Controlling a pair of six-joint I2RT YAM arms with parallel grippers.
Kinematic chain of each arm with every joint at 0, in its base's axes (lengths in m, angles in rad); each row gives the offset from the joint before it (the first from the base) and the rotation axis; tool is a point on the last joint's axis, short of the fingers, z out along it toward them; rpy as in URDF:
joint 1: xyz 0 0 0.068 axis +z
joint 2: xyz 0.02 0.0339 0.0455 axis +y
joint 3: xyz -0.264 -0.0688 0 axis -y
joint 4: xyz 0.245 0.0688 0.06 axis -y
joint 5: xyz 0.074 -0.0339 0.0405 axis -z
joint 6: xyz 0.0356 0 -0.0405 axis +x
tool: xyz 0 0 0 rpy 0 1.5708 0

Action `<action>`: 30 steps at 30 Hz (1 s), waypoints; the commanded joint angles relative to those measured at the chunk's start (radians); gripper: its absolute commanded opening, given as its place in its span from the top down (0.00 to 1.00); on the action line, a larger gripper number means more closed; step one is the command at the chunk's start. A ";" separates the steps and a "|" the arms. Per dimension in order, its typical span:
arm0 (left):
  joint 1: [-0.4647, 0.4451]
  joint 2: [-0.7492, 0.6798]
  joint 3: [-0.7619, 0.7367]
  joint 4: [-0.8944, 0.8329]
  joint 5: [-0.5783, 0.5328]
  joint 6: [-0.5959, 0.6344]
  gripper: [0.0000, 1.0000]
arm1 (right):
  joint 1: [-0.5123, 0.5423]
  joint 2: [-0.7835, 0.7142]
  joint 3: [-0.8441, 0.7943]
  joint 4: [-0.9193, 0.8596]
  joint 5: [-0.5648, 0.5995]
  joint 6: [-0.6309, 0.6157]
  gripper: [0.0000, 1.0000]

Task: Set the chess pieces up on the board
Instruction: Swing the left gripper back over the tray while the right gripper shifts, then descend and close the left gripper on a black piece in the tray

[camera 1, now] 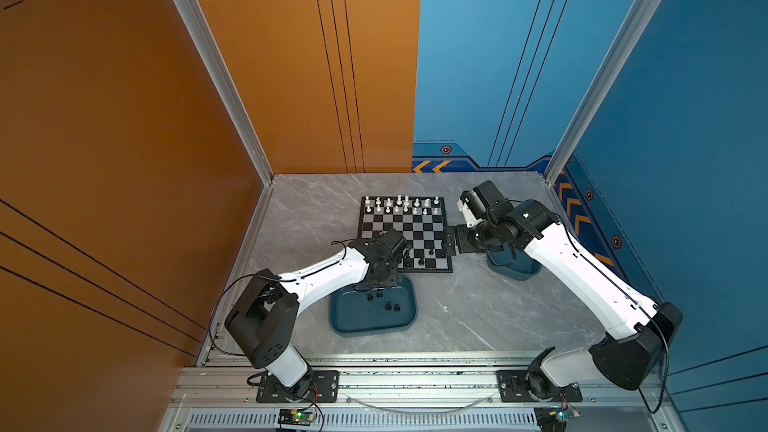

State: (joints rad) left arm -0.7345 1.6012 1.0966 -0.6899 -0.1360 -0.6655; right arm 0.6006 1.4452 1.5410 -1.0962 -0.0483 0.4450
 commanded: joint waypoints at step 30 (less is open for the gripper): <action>-0.044 -0.006 -0.058 -0.012 0.025 -0.045 0.69 | -0.029 -0.058 -0.055 -0.007 0.020 0.011 0.00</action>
State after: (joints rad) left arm -0.7670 1.5925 1.0603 -0.6876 -0.1230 -0.6987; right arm 0.5793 1.4178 1.5013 -1.0973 -0.0483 0.4454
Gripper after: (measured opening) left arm 0.315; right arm 0.999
